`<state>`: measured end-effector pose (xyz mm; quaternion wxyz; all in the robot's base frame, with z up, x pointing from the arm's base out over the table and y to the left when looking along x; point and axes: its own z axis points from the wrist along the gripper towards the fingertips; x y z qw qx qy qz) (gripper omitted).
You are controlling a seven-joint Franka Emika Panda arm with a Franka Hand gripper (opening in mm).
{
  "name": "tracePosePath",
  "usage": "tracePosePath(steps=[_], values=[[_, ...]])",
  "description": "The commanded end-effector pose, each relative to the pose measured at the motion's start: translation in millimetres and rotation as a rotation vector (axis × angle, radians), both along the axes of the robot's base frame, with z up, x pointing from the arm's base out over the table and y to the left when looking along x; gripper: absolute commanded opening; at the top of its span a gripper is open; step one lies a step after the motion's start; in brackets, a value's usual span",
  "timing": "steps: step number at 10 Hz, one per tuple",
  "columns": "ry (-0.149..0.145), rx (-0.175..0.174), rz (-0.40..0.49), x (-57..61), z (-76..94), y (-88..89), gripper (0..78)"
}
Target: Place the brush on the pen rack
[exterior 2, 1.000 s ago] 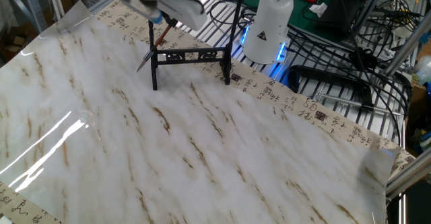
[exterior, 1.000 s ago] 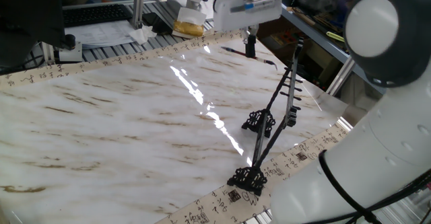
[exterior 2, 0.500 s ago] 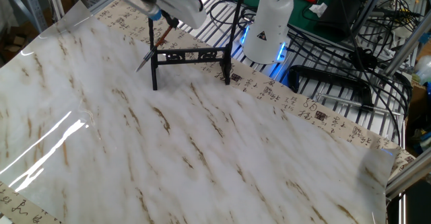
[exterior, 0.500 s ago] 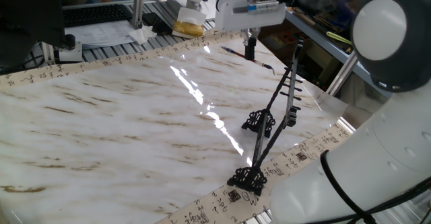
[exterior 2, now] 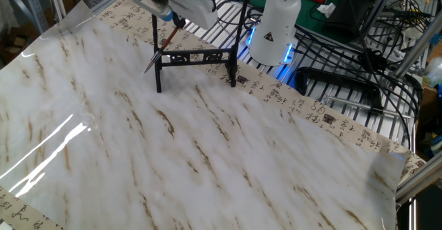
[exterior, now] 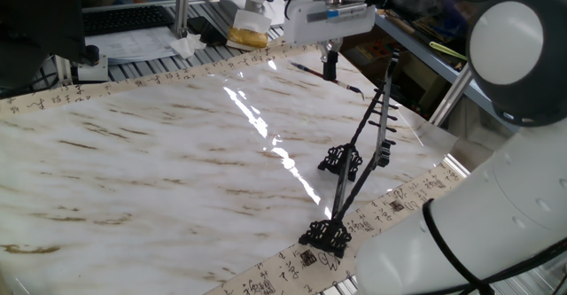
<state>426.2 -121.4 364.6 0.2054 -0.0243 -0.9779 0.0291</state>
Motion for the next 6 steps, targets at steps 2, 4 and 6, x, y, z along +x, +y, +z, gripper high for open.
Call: tracePosePath(steps=[2, 4, 6], values=[[-0.016, -0.012, 0.015, -8.5, 0.7, -2.4, 1.1], [-0.019, -0.004, 0.007, -12.7, 0.1, -3.1, 1.1], [-0.030, -0.003, 0.001, -17.9, -1.8, -1.7, 1.1]])
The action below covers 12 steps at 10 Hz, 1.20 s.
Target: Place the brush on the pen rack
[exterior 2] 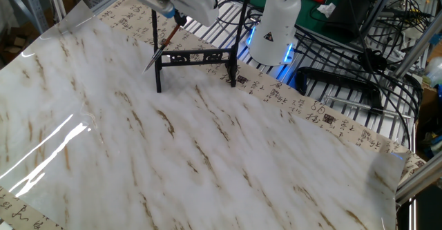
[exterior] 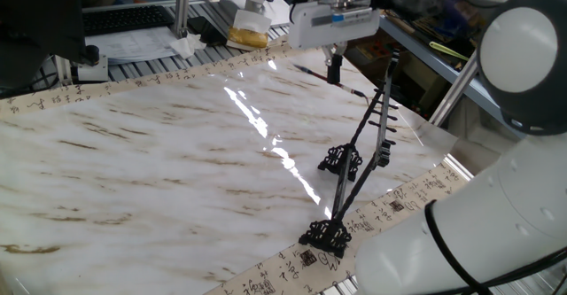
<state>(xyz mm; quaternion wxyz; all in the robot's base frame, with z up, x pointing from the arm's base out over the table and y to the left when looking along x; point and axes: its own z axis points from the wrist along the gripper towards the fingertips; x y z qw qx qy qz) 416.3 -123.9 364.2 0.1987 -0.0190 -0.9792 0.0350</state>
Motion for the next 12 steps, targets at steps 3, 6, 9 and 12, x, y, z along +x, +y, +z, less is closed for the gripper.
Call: tracePosePath(steps=[3, 6, 9, 12], values=[[-0.019, 0.007, -0.003, -13.8, -1.7, 0.1, 1.1], [-0.016, 0.006, 0.006, -17.3, -0.8, -1.9, 1.1], [-0.013, -0.002, 0.019, -20.5, 0.4, -1.4, 1.1], [-0.016, -0.008, 0.017, -24.1, 2.7, 1.0, 1.1]])
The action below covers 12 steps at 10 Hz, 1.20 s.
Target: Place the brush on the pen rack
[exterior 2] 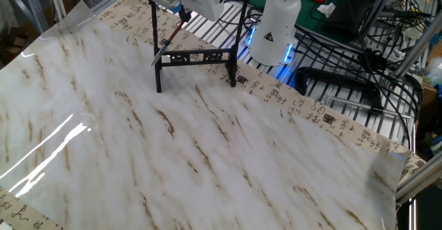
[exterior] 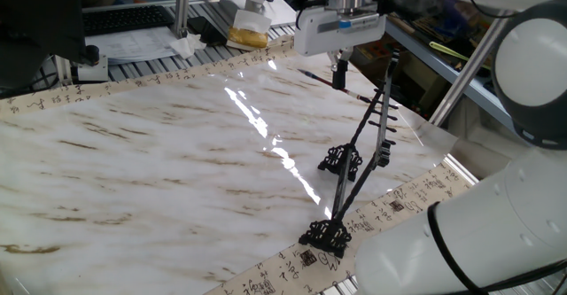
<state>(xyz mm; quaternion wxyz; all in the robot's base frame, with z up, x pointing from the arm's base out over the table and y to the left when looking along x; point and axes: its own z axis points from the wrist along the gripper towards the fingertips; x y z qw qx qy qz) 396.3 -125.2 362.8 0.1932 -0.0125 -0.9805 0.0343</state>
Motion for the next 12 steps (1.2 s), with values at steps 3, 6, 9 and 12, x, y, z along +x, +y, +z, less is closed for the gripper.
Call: tracePosePath(steps=[3, 6, 9, 12], values=[[-0.031, -0.009, 0.011, -6.6, 5.9, 4.4, 1.1], [-0.034, -0.014, 0.027, -3.5, 5.2, 2.3, 1.1], [-0.044, -0.016, 0.025, 1.7, 5.4, -0.9, 1.1], [-0.047, -0.018, 0.013, 3.8, 7.0, -1.9, 1.1]])
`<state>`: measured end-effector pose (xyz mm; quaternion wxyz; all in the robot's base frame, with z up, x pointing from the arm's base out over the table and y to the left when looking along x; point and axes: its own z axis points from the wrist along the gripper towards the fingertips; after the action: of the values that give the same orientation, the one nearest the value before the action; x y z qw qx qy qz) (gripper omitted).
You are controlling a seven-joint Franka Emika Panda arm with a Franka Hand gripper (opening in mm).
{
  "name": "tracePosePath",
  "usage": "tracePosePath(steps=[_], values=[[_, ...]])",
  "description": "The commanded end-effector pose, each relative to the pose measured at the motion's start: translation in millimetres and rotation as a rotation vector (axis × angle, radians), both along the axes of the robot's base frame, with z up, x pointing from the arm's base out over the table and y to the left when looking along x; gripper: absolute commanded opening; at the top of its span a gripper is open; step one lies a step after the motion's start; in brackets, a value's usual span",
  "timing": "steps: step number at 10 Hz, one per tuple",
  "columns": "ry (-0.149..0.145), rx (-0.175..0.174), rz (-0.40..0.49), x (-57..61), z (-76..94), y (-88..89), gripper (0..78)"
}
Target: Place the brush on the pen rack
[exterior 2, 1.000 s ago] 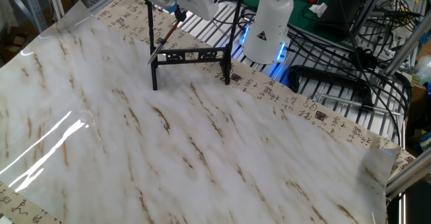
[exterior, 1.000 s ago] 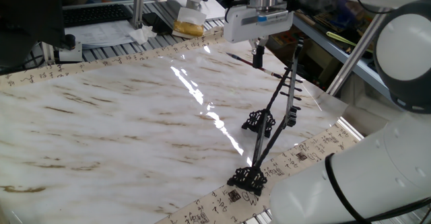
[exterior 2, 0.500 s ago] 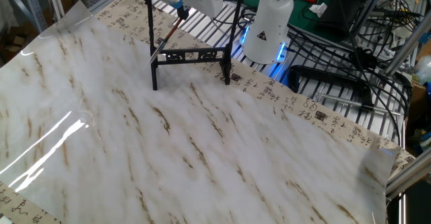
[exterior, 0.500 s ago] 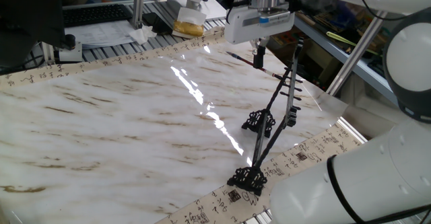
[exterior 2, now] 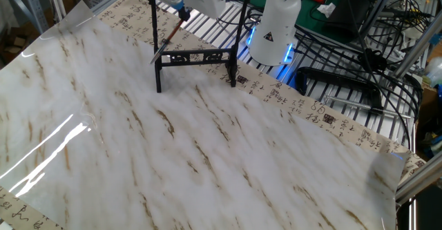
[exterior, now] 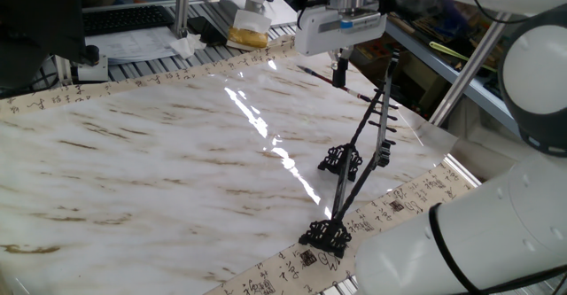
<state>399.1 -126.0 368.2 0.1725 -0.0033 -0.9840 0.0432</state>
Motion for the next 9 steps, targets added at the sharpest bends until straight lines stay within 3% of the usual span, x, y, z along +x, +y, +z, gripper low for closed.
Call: tracePosePath(steps=[1, 5, 9], values=[[-0.014, -0.005, -0.016, 0.4, 2.1, -0.6, 1.1], [-0.035, -0.006, -0.023, -1.6, 3.3, 1.0, 1.1], [-0.093, -0.008, -0.006, -2.1, 3.6, 1.5, 1.1]])
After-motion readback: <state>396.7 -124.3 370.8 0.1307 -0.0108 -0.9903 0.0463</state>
